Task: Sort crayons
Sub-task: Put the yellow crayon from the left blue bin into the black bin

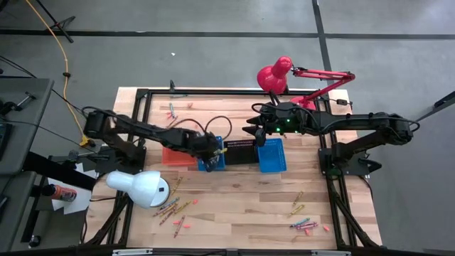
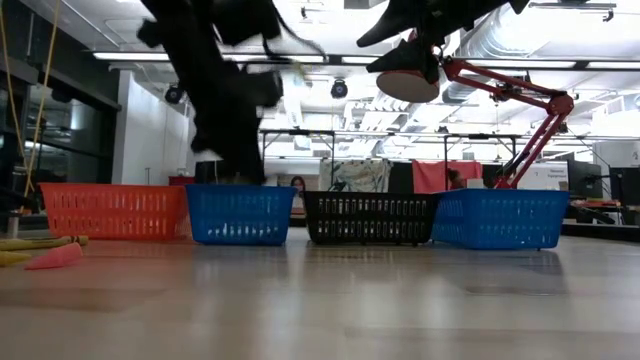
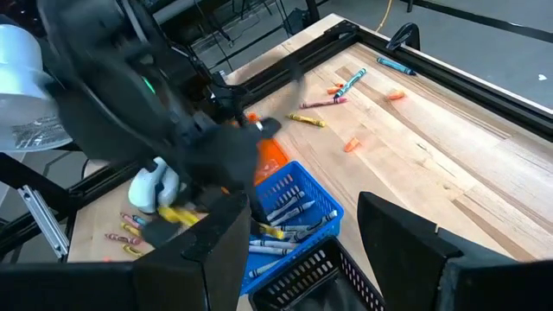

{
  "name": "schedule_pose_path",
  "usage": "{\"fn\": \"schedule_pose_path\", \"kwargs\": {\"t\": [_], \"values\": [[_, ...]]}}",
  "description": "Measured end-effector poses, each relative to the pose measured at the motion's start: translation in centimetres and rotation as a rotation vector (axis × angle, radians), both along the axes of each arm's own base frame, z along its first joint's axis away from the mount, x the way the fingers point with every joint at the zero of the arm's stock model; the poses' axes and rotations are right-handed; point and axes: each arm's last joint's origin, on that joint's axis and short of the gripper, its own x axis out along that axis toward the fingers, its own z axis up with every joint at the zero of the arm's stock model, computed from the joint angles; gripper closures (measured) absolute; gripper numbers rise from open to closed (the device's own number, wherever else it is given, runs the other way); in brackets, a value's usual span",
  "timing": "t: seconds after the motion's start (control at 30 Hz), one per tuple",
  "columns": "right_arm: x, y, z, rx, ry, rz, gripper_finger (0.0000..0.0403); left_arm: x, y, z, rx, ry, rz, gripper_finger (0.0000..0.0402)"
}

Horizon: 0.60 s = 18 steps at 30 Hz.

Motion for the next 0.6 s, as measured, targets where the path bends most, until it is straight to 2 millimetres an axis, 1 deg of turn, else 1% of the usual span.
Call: {"fn": "schedule_pose_path", "kwargs": {"t": [0.17, 0.33, 0.43, 0.5, 0.53, 0.6], "values": [[0.1, 0.0, 0.3, -0.021, -0.031, 0.007, 0.0195, -1.8, 0.1, 5.2, 0.034, -0.202, -0.040, 0.0400], [0.4, 0.0, 1.0, -0.060, -0.103, 0.028, 0.0195, -3.8, -0.2, 10.9, 0.135, -0.516, -0.043, 0.0401], [0.5, 0.1, 1.5, -0.072, -0.151, 0.064, 0.0195, -4.7, -0.4, 13.5, 0.221, -0.687, -0.041, 0.0401], [0.6, 0.1, 1.8, -0.081, -0.181, 0.102, 0.0195, -4.9, -0.6, 14.4, 0.255, -0.772, -0.048, 0.0401], [0.6, 0.2, 1.9, -0.081, -0.194, 0.119, 0.0195, -4.9, -0.6, 14.5, 0.263, -0.811, -0.049, 0.0401], [0.7, 0.3, 2.1, -0.082, -0.214, 0.145, 0.0195, -4.9, -0.7, 13.9, 0.262, -0.841, -0.046, 0.0401]]}}
